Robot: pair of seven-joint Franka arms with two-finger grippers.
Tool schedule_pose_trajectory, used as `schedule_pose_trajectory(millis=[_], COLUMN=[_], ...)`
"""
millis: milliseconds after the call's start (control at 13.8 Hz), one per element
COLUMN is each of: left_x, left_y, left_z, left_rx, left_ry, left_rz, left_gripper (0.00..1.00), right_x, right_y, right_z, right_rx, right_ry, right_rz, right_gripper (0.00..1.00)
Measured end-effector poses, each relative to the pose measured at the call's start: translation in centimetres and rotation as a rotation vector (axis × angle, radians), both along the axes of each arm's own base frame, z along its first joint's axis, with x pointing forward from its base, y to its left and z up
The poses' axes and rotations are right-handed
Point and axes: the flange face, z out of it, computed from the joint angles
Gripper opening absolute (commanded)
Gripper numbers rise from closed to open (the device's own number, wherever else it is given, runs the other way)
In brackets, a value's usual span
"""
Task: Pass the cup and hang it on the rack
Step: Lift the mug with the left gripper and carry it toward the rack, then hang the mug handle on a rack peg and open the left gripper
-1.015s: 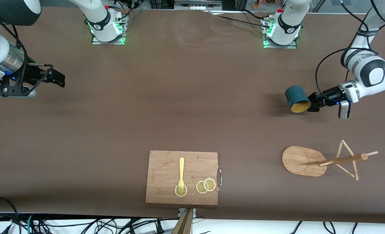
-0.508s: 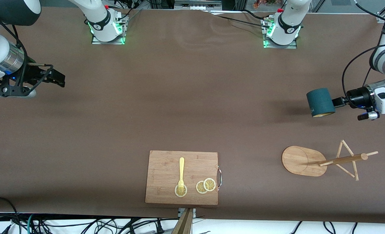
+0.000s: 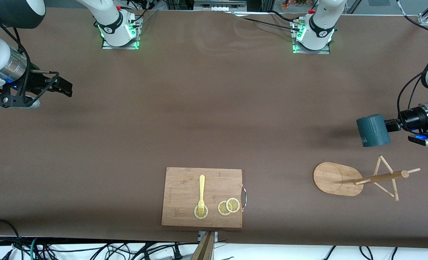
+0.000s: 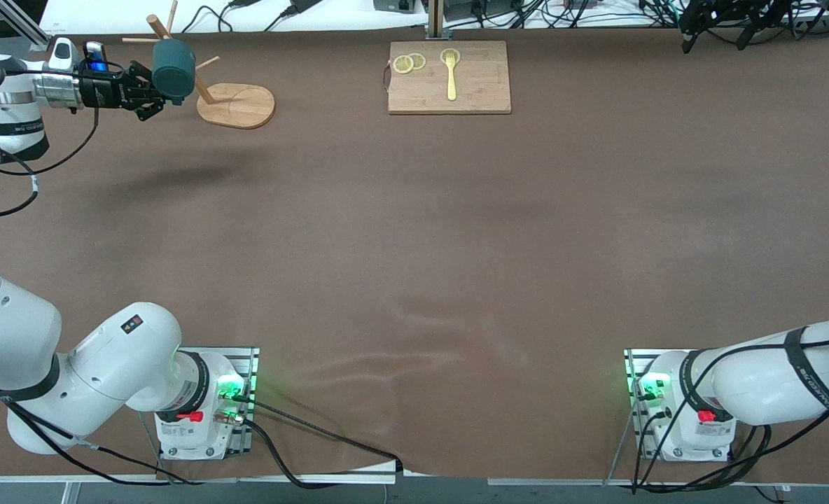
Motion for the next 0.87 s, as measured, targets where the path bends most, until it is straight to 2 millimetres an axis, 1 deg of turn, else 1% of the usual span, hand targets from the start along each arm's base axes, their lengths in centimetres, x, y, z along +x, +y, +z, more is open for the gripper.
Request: schedule_pose_trajectory(millis=[145, 290, 508, 653, 870], left_x=[1.4, 2.5, 4.2, 4.6, 4.8], left_y=[1.1, 1.7, 1.0, 0.7, 1.0], left_z=[-0.1, 0.4, 0.4, -0.4, -1.5], left_rx=[-0.008, -0.006, 0.034, 0.046, 0.052], left_ry=[0.026, 0.029, 0.013, 0.017, 0.027], left_rz=[0.041, 0.062, 0.089, 0.102, 0.125], left_gripper=[0.00, 0.00, 0.00, 0.00, 0.00], right_x=[0.0, 0.0, 0.0, 0.0, 0.0], right_y=[0.0, 0.0, 0.0, 0.0, 0.0], right_z=[0.0, 0.0, 0.0, 0.0, 0.0], right_rx=[0.000, 0.000, 0.000, 0.000, 0.000], right_ry=[0.000, 0.000, 0.000, 0.000, 0.000], right_rz=[0.000, 0.000, 0.000, 0.000, 0.000], right_gripper=[1.00, 1.00, 1.00, 1.00, 1.00])
